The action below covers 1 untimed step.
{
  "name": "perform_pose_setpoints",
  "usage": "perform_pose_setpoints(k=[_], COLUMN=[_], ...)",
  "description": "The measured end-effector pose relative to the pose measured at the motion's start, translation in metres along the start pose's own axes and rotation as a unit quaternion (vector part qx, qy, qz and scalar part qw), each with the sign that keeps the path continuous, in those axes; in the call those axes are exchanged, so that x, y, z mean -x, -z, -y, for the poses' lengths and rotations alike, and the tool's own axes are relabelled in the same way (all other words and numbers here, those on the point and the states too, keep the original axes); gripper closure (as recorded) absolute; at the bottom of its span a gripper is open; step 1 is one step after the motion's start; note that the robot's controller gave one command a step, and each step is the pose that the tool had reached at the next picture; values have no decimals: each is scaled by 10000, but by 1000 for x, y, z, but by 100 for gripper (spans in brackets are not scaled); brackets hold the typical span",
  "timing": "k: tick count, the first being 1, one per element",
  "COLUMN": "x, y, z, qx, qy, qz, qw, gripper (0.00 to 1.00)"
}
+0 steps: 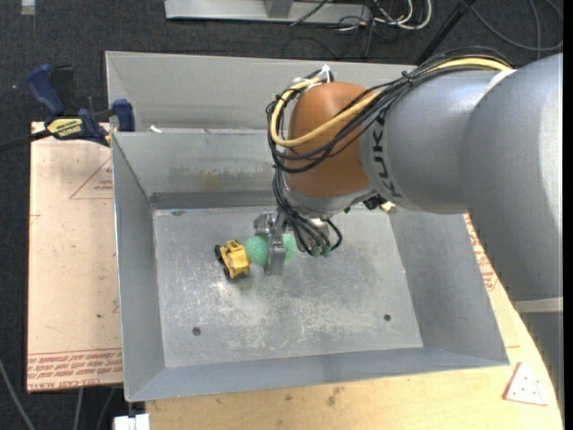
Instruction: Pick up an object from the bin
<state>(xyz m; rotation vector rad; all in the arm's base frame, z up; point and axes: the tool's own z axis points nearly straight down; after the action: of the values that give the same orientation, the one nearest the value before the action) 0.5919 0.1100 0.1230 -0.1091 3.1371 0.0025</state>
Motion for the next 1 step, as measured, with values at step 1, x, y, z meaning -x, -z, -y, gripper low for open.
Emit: perform_pose_setpoints(k=[1], x=[1], y=[118], z=[0], qx=[-3], qy=[136], qz=[5], qw=[9999], gripper=[100])
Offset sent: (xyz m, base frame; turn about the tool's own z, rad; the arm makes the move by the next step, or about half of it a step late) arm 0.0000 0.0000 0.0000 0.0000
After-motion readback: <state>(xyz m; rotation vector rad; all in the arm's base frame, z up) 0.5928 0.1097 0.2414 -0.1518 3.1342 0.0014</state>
